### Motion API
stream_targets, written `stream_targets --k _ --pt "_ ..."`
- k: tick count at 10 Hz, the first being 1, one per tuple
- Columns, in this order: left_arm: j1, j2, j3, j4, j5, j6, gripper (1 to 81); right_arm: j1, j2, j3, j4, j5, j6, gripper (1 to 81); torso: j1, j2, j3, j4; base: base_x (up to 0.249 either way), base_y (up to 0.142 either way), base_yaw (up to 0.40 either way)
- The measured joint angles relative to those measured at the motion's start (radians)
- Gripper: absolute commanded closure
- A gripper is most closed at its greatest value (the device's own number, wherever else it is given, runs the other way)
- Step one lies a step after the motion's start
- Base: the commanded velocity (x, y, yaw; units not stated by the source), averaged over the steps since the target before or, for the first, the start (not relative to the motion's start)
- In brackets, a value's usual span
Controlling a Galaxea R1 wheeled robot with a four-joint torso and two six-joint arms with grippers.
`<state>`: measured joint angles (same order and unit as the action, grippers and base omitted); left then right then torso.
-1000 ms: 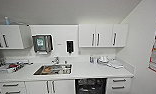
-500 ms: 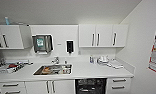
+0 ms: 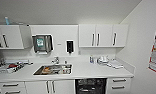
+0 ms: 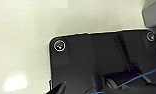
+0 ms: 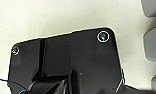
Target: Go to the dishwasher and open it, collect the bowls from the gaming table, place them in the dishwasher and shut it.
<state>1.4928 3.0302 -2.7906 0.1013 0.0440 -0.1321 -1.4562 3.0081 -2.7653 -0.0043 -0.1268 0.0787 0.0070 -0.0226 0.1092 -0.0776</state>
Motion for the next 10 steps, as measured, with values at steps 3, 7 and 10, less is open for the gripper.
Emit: stream_targets --k 3,7,10 --pt "-0.004 0.006 -0.003 0.0 -0.002 0.0 1.0 -0.006 -0.003 -0.007 -0.001 -0.001 0.0 1.0 0.0 0.0 0.0 0.0 0.0 0.0 0.0" --pt "-0.004 0.005 -0.007 0.0 -0.003 0.0 1.0 -0.007 -0.003 -0.007 -0.001 0.0 0.0 1.0 0.0 0.0 0.0 0.0 0.0 0.0 0.0" --pt "-0.004 0.005 -0.006 0.0 -0.003 0.0 1.0 -0.007 -0.003 -0.007 -0.001 -0.001 0.0 1.0 0.0 0.0 0.0 0.0 0.0 0.0 0.0"
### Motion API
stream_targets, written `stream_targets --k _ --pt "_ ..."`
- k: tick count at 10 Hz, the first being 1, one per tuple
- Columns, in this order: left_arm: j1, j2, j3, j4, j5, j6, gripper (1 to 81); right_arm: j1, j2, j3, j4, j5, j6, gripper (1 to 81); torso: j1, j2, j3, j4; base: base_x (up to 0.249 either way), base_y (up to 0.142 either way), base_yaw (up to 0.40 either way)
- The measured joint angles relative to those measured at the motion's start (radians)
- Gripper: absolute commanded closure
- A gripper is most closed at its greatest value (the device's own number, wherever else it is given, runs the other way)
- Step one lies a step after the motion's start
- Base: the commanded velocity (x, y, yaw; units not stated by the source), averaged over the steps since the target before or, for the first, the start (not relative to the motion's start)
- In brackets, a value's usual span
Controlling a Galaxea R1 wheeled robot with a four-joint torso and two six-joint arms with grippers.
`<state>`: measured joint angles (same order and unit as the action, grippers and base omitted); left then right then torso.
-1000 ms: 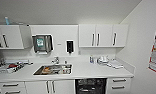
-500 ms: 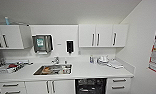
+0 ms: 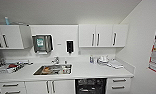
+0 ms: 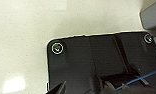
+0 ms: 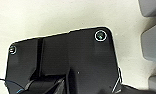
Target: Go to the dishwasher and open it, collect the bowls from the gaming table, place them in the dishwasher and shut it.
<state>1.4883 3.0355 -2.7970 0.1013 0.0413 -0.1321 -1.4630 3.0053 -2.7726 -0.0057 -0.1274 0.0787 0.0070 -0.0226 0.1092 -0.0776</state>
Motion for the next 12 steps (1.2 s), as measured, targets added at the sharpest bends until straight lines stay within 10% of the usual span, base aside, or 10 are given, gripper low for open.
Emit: stream_targets --k 12 --pt "0.009 -0.01 0.005 0.001 -0.016 0.001 1.0 -0.009 -0.004 -0.002 -0.005 0.003 0.0 1.0 0.0 0.0 0.0 0.0 0.0 0.0 0.261"
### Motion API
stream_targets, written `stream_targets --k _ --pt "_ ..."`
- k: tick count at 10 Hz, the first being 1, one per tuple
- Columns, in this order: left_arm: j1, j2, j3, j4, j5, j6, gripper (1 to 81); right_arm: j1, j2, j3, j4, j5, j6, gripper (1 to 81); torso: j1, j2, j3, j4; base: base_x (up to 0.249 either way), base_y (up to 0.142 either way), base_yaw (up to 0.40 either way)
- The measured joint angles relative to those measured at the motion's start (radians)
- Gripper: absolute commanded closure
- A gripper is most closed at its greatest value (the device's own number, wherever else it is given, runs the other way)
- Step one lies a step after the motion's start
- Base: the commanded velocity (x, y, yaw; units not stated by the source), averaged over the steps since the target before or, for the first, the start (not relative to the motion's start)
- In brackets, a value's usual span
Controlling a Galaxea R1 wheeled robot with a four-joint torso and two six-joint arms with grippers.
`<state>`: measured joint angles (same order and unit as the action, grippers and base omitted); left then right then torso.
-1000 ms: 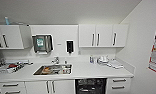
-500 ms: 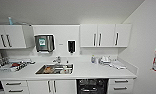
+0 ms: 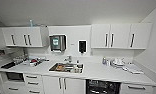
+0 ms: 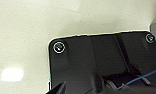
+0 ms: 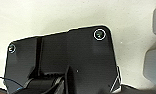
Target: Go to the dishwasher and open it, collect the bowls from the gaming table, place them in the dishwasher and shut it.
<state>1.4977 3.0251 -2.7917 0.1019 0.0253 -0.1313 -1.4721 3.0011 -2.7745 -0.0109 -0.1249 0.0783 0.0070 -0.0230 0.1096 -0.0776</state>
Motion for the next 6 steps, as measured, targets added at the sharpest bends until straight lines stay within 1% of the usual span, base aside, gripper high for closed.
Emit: stream_targets --k 3,4,6 --pt "0.0 -0.004 0.001 0.0 0.0 0.003 1.0 -0.004 -0.033 0.025 0.0 0.0 0.0 1.0 0.0 0.0 0.0 0.0 0.0 0.0 0.366" --pt "-0.001 -0.011 0.001 0.0 -0.004 0.003 1.0 -0.005 -0.044 0.05 0.0 -0.001 0.0 1.0 0.0 0.0 0.0 0.0 0.0 0.0 0.366" --pt "0.004 -0.023 0.016 0.007 -0.008 0.004 1.0 -0.007 -0.076 0.139 0.0 0.0 0.0 1.0 0.0 0.0 0.0 0.0 0.0 0.0 0.366"
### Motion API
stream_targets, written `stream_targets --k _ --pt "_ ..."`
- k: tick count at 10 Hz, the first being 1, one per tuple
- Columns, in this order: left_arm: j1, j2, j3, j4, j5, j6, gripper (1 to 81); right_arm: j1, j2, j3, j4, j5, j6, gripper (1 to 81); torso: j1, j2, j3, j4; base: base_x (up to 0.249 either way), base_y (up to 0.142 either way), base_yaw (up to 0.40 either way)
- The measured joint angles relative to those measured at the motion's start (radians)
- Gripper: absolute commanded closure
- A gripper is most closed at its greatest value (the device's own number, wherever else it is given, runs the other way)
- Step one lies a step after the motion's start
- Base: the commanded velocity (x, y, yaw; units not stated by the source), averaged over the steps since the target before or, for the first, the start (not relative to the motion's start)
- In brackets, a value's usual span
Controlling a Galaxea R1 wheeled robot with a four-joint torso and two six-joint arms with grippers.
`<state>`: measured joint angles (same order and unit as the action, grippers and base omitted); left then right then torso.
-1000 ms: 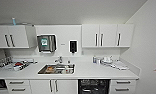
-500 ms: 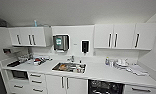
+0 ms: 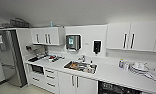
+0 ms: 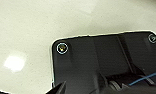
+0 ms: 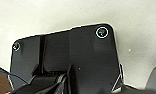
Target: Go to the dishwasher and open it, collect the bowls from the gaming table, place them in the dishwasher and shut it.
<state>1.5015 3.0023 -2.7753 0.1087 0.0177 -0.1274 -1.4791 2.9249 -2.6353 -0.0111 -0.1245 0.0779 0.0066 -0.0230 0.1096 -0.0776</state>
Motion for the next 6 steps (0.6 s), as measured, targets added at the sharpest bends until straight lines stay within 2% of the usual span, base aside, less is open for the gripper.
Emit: stream_targets --k 3,6 --pt "0.012 -0.025 0.064 0.005 -0.023 0.0 1.0 0.0 -0.08 0.153 0.0 -0.002 0.0 1.0 0.0 0.0 0.0 0.0 0.0 0.0 0.366" --pt "0.013 -0.03 0.064 0.008 -0.027 0.0 1.0 0.0 -0.102 0.194 -0.012 -0.007 0.0 1.0 0.0 0.0 0.0 0.0 0.0 0.0 0.367"
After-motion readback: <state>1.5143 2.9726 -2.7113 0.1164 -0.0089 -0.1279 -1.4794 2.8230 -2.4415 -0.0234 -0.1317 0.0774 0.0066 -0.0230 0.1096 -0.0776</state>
